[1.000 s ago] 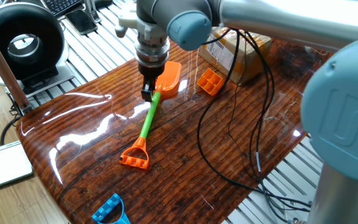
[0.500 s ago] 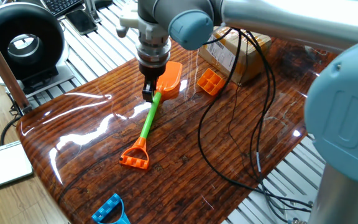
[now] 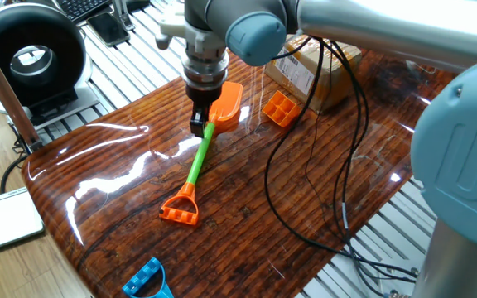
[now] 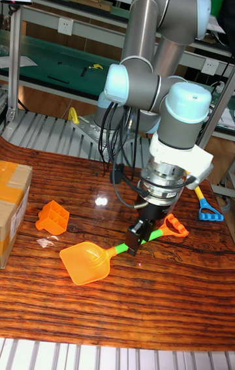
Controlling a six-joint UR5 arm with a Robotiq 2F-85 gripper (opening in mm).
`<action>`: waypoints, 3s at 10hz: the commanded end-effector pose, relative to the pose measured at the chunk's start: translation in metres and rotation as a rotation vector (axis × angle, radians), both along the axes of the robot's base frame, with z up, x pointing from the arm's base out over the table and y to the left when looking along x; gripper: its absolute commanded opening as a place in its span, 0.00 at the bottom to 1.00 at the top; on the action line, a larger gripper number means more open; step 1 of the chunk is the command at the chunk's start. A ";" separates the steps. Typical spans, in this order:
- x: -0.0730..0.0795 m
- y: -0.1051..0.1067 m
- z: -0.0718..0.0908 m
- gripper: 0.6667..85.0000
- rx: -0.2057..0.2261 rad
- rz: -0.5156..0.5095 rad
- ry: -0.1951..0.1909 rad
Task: Use a shovel to scoop up an object
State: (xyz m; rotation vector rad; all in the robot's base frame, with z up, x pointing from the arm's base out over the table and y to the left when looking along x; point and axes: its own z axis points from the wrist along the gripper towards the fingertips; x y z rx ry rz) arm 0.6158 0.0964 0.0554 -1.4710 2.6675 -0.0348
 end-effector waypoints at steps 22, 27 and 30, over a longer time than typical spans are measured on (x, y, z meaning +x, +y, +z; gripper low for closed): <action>-0.025 0.027 -0.020 0.82 -0.012 0.614 -0.032; -0.030 0.024 -0.011 0.79 -0.005 0.849 -0.015; -0.032 0.028 -0.011 0.79 0.012 0.857 -0.014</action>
